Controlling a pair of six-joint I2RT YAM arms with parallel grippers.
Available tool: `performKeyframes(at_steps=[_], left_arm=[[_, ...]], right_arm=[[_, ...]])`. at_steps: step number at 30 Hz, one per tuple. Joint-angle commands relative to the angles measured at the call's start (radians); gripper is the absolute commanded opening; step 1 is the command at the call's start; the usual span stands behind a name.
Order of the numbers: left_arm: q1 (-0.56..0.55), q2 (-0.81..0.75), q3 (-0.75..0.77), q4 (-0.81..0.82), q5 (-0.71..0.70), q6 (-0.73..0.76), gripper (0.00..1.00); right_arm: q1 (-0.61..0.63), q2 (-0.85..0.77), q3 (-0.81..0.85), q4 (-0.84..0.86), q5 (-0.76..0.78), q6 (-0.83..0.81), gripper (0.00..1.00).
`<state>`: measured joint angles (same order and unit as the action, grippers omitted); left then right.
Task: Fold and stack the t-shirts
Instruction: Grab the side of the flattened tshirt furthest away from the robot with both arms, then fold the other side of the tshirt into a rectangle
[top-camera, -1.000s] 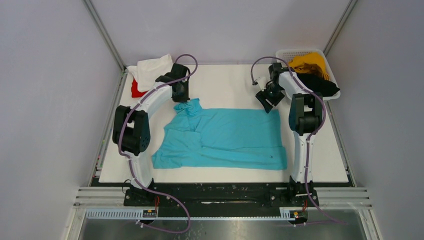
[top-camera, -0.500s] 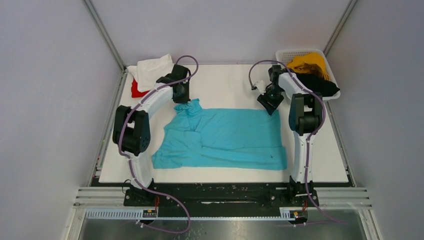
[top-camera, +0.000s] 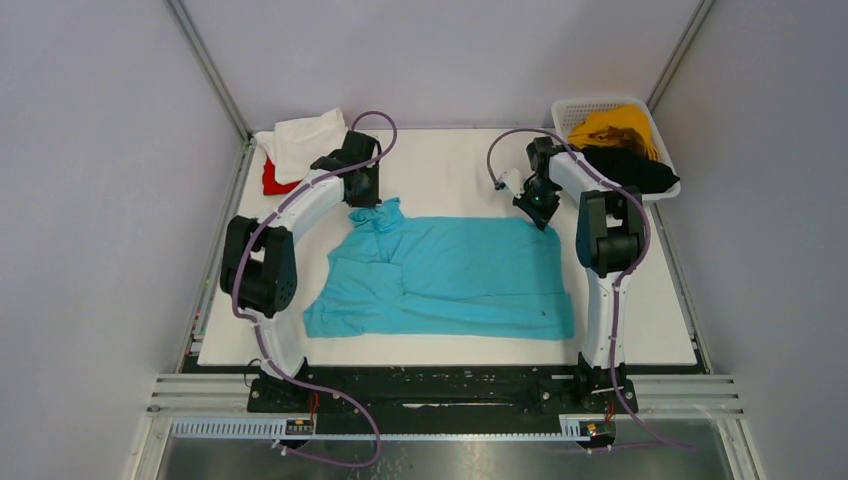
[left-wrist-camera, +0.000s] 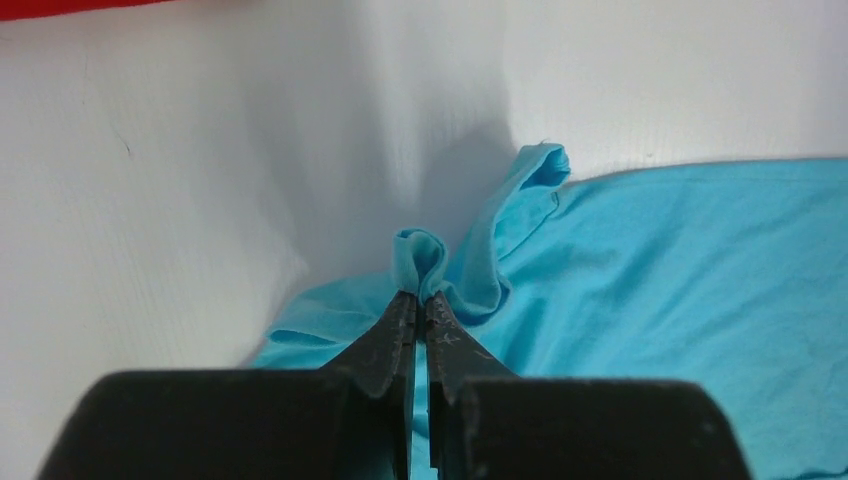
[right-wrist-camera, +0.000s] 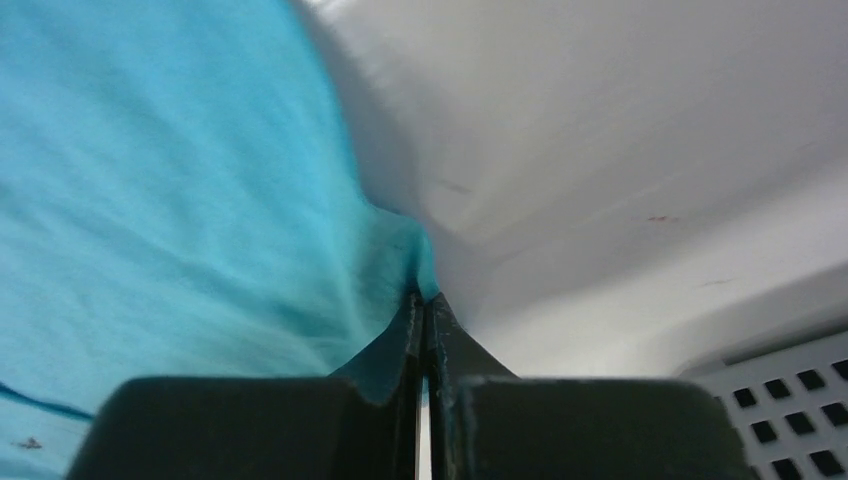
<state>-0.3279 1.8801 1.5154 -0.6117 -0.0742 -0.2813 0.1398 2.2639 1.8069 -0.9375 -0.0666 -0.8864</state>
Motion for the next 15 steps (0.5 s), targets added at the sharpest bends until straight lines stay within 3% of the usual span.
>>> performKeyframes(at_steps=[1,9,15], left_arm=[[-0.020,-0.111,-0.060,0.067,0.014,0.019,0.00],[-0.097,-0.245,-0.220,0.119,-0.011,0.020,0.00],[-0.142,-0.376,-0.393,0.142,-0.081,-0.030,0.00]], right_arm=[[0.051,-0.168,-0.159,0.107,0.034,0.001,0.00],[0.132,-0.460,-0.487,0.289,0.061,0.080,0.00],[0.199,-0.603,-0.642,0.332,0.128,0.167,0.00]])
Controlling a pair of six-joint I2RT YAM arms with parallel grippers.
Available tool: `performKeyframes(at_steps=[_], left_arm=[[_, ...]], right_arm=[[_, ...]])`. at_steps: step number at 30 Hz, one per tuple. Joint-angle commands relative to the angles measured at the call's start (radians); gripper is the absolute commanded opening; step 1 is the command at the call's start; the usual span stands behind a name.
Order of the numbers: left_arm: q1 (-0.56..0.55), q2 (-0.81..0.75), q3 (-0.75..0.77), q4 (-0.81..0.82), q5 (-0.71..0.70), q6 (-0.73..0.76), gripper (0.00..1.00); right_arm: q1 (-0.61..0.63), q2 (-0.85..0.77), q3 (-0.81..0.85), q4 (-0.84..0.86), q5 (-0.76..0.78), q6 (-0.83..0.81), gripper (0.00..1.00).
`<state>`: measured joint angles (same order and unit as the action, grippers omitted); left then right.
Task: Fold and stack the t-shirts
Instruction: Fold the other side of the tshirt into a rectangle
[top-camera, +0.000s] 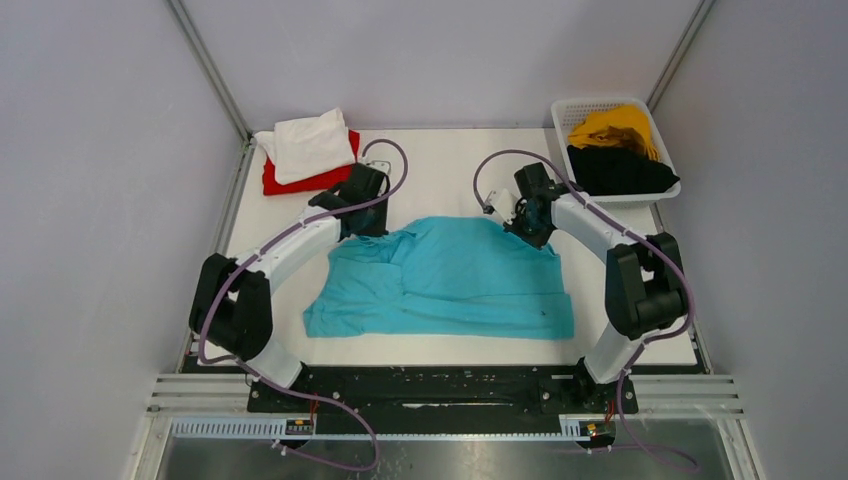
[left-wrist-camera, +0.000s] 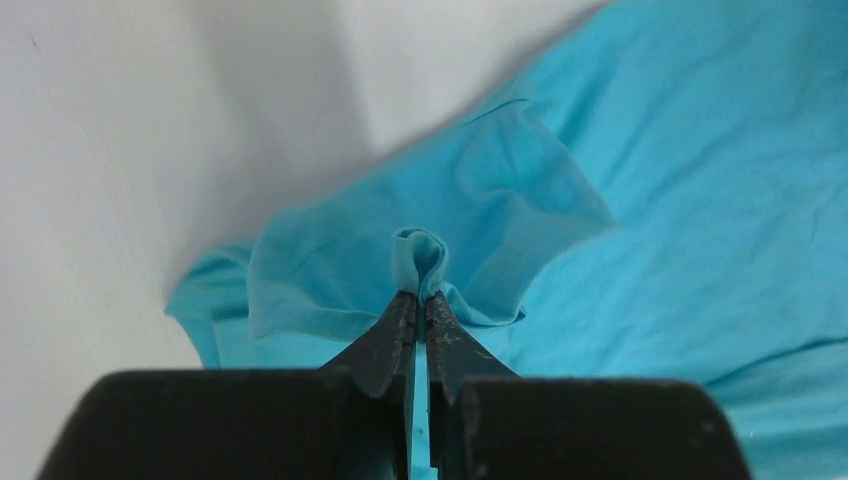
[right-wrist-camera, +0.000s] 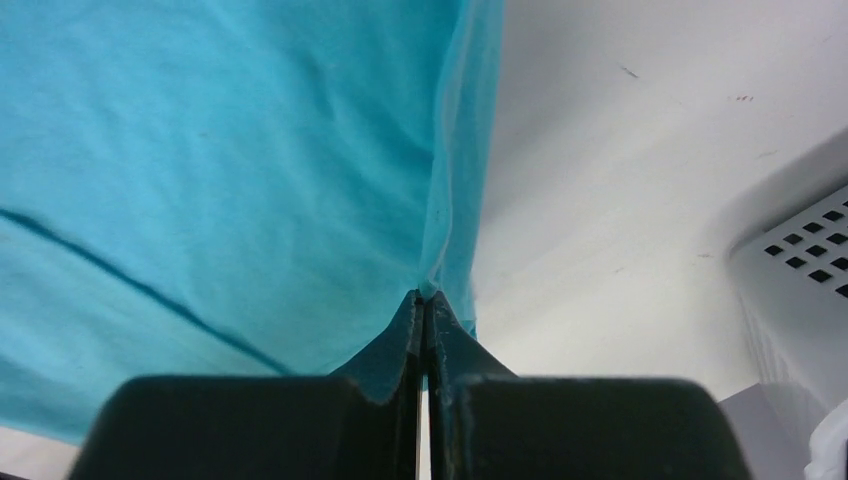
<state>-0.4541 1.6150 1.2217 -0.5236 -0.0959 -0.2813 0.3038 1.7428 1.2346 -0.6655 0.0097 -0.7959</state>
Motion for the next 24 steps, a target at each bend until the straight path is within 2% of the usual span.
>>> performKeyframes(at_steps=[1,10,18,24], left_arm=[[-0.019,-0.138,-0.130,0.059,-0.063,-0.046,0.00],[-0.055,-0.404,-0.363,0.049,-0.178,-0.220,0.00],[-0.057,-0.615,-0.419,-0.044,-0.232,-0.311,0.00],[-0.066,-0.736,-0.462,-0.089,-0.235,-0.372,0.00]], right_arm=[[0.043,-0.103,-0.089,0.060,0.057,0.088,0.00],[0.074,-0.222,-0.239,0.048,0.202,0.150,0.00],[0.080,-0.321,-0.242,-0.002,0.323,0.197,0.00],[0.101,-0.359,-0.267,-0.021,0.332,0.235,0.00]])
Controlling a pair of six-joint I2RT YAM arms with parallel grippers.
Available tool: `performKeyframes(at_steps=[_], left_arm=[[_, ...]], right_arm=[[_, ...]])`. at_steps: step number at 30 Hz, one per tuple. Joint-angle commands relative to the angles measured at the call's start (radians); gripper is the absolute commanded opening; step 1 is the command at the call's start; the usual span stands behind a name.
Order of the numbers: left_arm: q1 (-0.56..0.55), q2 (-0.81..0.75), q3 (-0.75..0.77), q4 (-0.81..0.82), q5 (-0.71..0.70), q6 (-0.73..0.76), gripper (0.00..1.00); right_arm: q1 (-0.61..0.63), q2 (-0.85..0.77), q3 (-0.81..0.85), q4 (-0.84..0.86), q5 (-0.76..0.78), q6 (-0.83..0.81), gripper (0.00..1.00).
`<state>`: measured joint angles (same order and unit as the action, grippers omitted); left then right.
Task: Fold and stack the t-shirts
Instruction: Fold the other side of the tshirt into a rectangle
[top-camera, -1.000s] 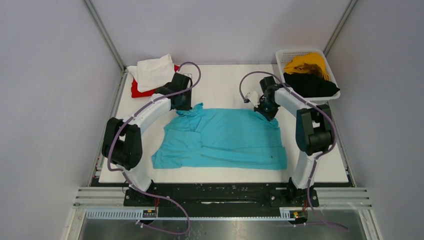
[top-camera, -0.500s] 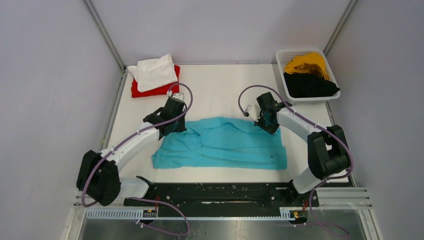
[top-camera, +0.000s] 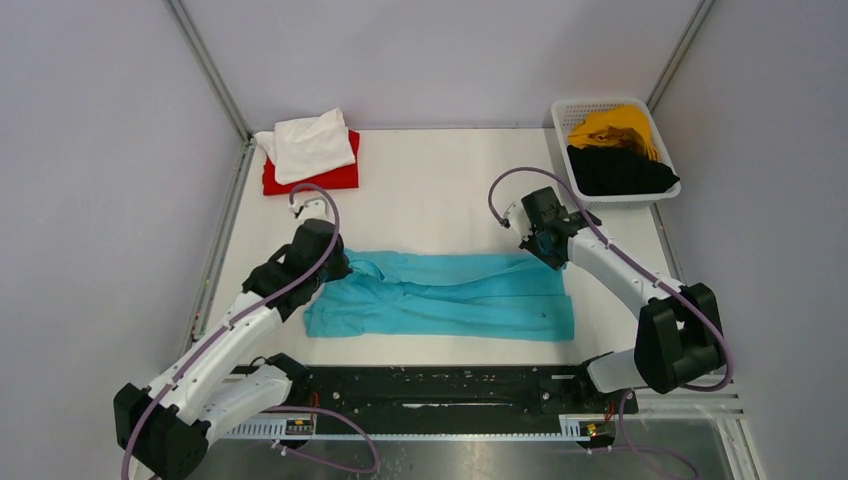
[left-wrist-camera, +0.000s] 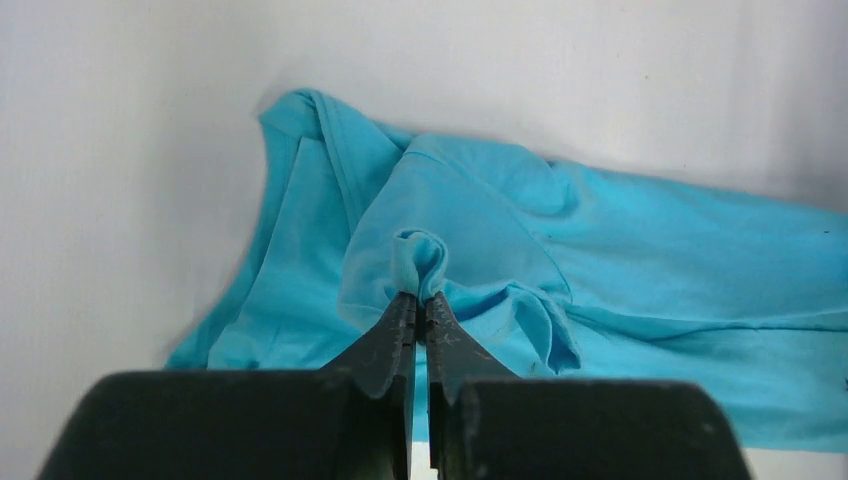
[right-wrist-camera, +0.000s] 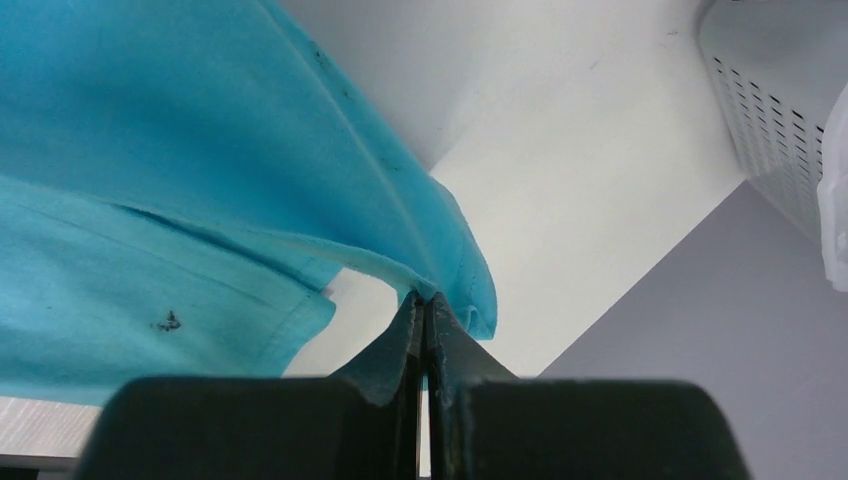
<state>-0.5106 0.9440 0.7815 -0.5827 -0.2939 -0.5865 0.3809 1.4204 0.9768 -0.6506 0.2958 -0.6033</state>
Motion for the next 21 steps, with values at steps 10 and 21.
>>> performKeyframes(at_steps=[10,21], left_arm=[[-0.062,-0.144,-0.149,-0.159,-0.088,-0.221,0.00],[-0.093,-0.264,-0.216,-0.244,-0.054,-0.326,0.75]], right_arm=[[0.039,-0.037,-0.075,-0.041,0.068,0.114,0.05],[0.048,-0.105,-0.155,-0.051,0.161,0.308,0.99]])
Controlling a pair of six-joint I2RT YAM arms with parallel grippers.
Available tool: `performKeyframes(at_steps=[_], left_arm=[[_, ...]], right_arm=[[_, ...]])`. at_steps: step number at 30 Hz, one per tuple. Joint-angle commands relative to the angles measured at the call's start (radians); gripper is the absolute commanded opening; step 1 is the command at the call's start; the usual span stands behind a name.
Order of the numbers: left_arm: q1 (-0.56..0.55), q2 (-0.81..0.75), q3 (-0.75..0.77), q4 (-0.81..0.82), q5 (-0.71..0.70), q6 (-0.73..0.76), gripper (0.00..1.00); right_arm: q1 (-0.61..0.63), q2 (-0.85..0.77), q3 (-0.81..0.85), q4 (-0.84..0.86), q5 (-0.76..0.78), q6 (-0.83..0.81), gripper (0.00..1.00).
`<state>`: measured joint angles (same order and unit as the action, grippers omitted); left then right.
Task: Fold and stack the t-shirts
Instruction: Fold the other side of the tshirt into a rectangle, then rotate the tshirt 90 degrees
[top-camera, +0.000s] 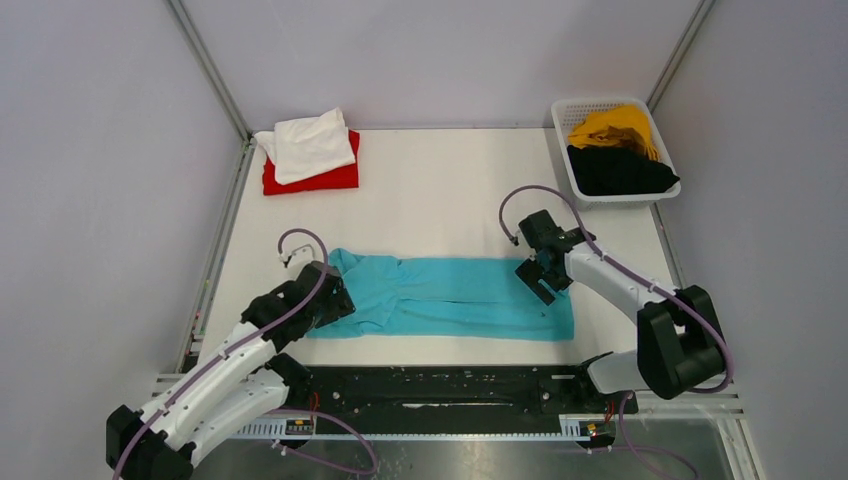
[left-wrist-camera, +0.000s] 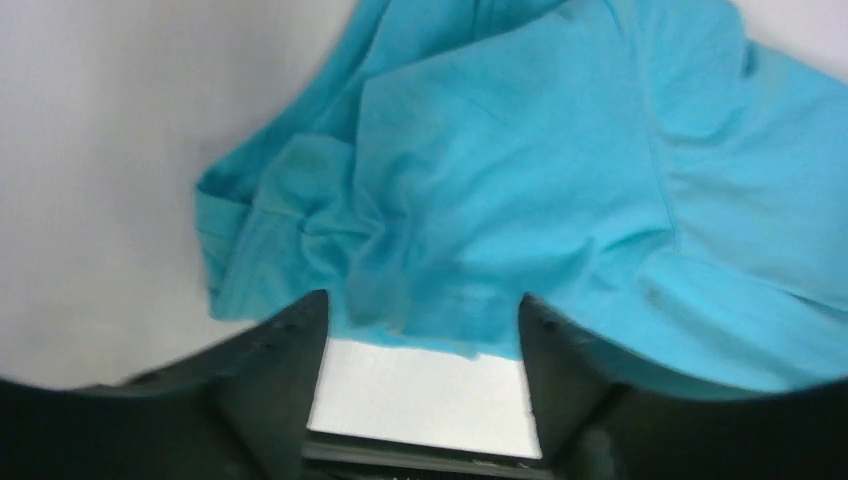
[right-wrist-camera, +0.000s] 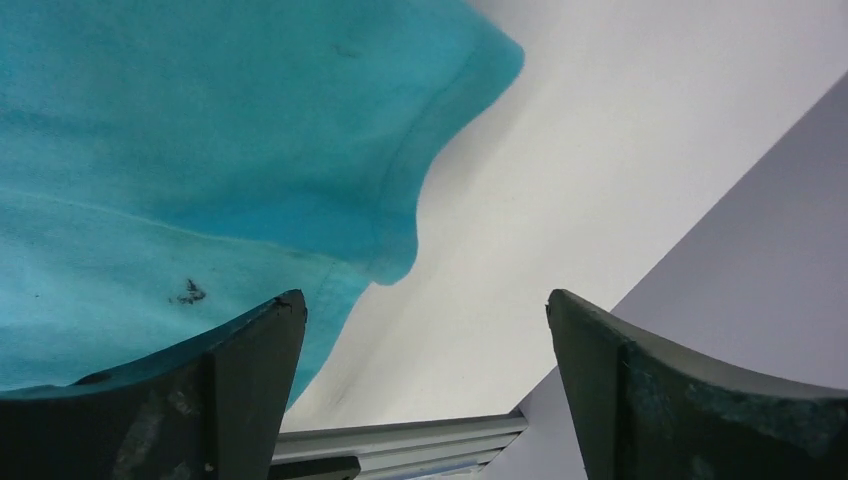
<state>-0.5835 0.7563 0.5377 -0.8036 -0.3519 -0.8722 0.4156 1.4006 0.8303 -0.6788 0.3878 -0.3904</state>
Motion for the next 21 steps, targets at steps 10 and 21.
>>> performKeyframes(at_steps=[10,21], left_arm=[[-0.023,-0.117,0.179,0.110,0.082,0.066,0.99],[0.000,0.317,-0.005,0.591,0.268,-0.062,0.99]], right_arm=[[0.022,-0.499,-0.077,0.248,0.171,0.331,0.99],[0.021,-0.511,-0.278,0.590,-0.408,0.889,0.99]])
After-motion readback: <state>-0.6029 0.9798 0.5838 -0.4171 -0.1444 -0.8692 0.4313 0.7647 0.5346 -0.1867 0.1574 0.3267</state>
